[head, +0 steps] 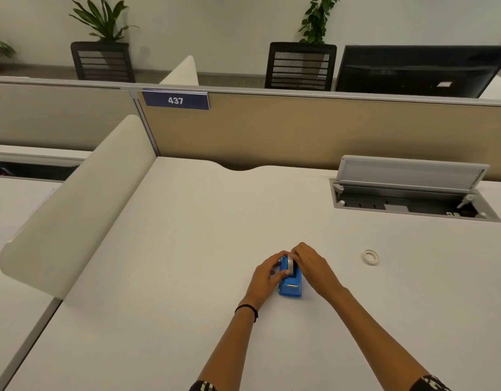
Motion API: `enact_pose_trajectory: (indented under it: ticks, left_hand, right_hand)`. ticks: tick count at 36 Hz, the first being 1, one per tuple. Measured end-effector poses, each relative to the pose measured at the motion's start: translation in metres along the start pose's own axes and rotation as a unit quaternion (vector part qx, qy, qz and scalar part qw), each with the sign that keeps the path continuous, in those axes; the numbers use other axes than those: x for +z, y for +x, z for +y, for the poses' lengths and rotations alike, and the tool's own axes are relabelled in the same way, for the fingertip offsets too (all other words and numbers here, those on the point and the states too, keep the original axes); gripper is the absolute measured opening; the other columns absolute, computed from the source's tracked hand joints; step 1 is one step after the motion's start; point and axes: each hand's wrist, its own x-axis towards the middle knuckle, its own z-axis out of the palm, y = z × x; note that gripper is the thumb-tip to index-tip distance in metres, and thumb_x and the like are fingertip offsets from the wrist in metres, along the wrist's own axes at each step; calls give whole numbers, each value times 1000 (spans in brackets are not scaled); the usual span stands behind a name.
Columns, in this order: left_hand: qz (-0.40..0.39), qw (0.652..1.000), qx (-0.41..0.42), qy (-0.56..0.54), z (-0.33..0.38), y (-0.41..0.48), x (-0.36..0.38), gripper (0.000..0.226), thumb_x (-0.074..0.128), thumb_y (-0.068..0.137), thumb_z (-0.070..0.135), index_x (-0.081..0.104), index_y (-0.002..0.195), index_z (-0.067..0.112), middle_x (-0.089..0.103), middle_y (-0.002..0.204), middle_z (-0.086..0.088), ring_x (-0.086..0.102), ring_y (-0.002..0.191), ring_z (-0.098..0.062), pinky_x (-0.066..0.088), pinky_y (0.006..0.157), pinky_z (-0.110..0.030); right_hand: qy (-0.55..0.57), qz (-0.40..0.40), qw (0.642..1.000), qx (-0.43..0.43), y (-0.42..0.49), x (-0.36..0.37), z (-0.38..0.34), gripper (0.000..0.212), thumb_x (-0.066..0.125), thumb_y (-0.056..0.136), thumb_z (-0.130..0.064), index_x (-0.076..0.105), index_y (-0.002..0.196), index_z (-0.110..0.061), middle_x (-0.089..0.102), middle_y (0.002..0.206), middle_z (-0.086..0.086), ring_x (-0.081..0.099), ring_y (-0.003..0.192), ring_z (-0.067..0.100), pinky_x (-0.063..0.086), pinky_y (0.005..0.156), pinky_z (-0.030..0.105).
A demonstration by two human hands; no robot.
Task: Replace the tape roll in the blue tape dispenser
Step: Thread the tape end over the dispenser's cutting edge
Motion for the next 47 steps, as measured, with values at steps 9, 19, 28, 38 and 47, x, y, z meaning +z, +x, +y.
enact_pose_trajectory:
  ticks: [9, 19, 28, 38, 47]
  left_hand:
    - [4, 1000, -3, -2, -2, 1, 2, 40, 59, 87, 26, 42, 122, 38, 51, 122, 14, 52, 107, -7, 42, 80, -2]
    - [1, 1000, -1, 8, -4, 0, 1, 42, 58, 88, 28, 42, 127, 33, 50, 125, 14, 51, 109, -7, 42, 81, -4]
    - [5, 1000, -5, 9, -3, 0, 2, 46, 58, 88, 27, 43, 131, 26, 50, 123, 12, 51, 109, -8, 42, 81, -6]
    - [3, 1000, 3, 13, -2, 0, 1, 43, 60, 87, 29, 48, 128, 29, 55, 123, 12, 53, 109, -8, 40, 82, -1]
    - [6, 1000, 1, 15, 1, 0, 0, 42, 59, 87, 29, 49, 128, 26, 58, 124, 6, 53, 107, -7, 40, 80, -1]
  right_hand:
    - [124, 26, 991, 47, -5, -3, 2, 11, 61, 86, -18, 60, 93, -10, 57, 90, 1, 59, 81, 17, 55, 78, 34]
    - [114, 61, 990, 50, -2, 0, 0, 7, 58, 87, -11, 61, 83, -7, 61, 88, 8, 58, 79, 19, 55, 75, 36]
    - [33, 15, 998, 45, 0, 1, -6, 16, 45, 95, -13, 54, 95, 0, 59, 98, 17, 56, 86, 27, 51, 74, 37]
    - [161, 26, 981, 110, 4, -3, -6, 14, 46, 94, -12, 49, 80, -13, 53, 82, 2, 49, 71, 15, 40, 68, 22]
    - [154, 23, 985, 73, -1, -5, -1, 6, 58, 88, -13, 59, 91, -8, 63, 93, 9, 59, 85, 21, 51, 80, 33]
